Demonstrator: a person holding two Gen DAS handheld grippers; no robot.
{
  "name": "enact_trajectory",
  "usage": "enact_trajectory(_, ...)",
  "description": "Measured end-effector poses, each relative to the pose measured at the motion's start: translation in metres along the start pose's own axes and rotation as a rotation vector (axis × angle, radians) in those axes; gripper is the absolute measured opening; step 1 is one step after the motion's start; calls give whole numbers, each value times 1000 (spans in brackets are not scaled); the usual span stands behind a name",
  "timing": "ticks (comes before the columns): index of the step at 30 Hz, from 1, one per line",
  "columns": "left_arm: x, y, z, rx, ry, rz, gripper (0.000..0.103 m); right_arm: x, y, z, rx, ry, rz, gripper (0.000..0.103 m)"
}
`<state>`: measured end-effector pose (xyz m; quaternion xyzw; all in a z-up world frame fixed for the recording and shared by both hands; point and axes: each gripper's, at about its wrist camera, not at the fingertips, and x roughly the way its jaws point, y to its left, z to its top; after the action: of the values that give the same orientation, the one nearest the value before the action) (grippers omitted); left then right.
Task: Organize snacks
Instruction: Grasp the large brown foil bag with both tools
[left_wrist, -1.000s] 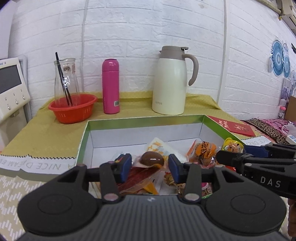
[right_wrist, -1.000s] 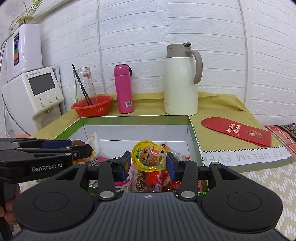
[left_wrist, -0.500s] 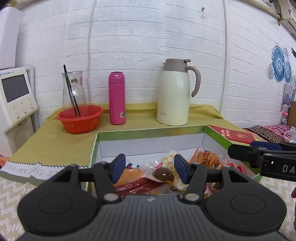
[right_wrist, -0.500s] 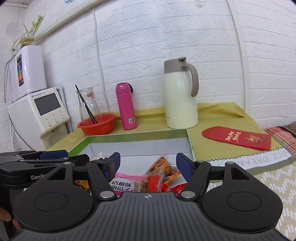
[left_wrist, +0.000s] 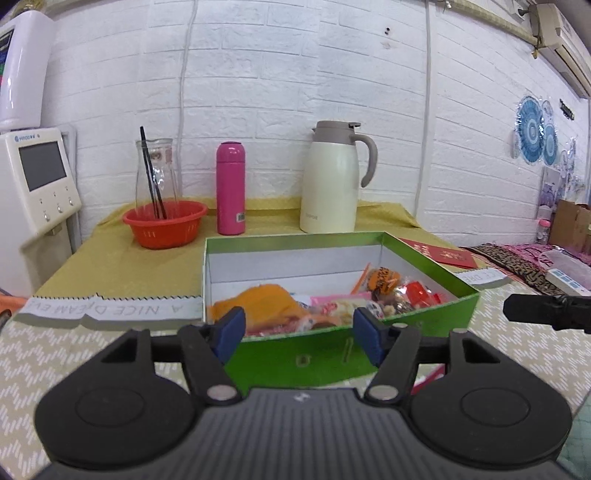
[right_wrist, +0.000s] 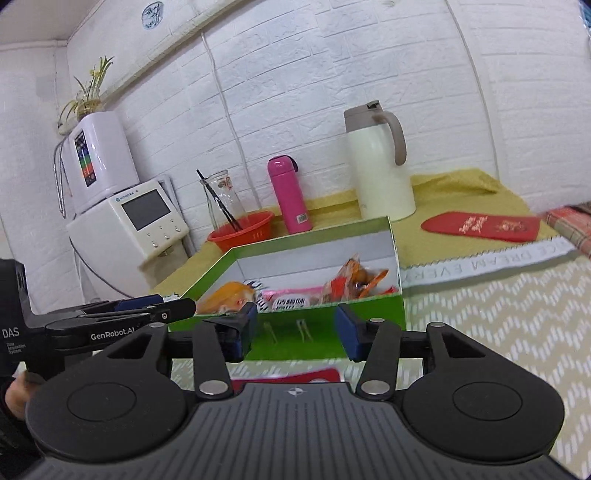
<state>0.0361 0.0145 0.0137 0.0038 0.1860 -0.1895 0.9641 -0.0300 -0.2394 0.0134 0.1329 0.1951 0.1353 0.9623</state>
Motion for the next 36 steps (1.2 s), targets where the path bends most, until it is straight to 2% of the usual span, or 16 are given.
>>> enact_trajectory(3, -23, -2, -17, 3, 38, -86, 66, -16, -3, -15, 47, 15, 18, 80)
enact_trajectory(6, -36, -5, -35, -5, 103, -213, 67, -23, -4, -28, 60, 52, 17, 72)
enact_trajectory(8, -40, -8, -45, -17, 145, -268, 67, -24, -5, -37, 63, 89, 15, 65)
enact_trajectory(11, -40, -16, -56, 9, 186, -311, 67, -21, -5, -46, 78, 140, 33, 56)
enact_trajectory(15, -31, -23, -64, 18, 242, -363, 67, -19, -7, -56, 132, 178, 84, 55)
enact_trajectory(18, -20, -27, -72, 17, 324, -411, 67, -14, -6, -59, 147, 201, 112, 55)
enact_trajectory(19, -21, -29, -73, 26, 305, -411, 68, -12, -6, -59, 156, 211, 125, 56)
enact_trajectory(23, -20, -28, -74, 14, 313, -431, 68, -5, -8, -64, 205, 249, 191, 61)
enact_trajectory(24, -19, -28, -74, 9, 313, -433, 68, -5, -8, -65, 209, 252, 194, 61)
enact_trajectory(25, -19, -27, -74, 1, 314, -437, 67, -5, -7, -67, 207, 252, 195, 57)
enact_trajectory(27, -20, -26, -73, -4, 315, -422, 52, -6, -4, -67, 174, 245, 167, 38)
enact_trajectory(28, -22, -25, -73, -6, 313, -408, 42, -7, -3, -67, 154, 246, 150, 23)
enact_trajectory(30, -24, -21, -73, -32, 317, -412, 23, -11, -3, -66, 155, 247, 149, 20)
enact_trajectory(31, -25, -19, -74, -36, 317, -412, 19, -13, -3, -66, 160, 245, 151, 16)
enact_trajectory(36, -40, -24, -75, -24, 292, -405, 19, -24, 3, -67, 156, 228, 144, 13)
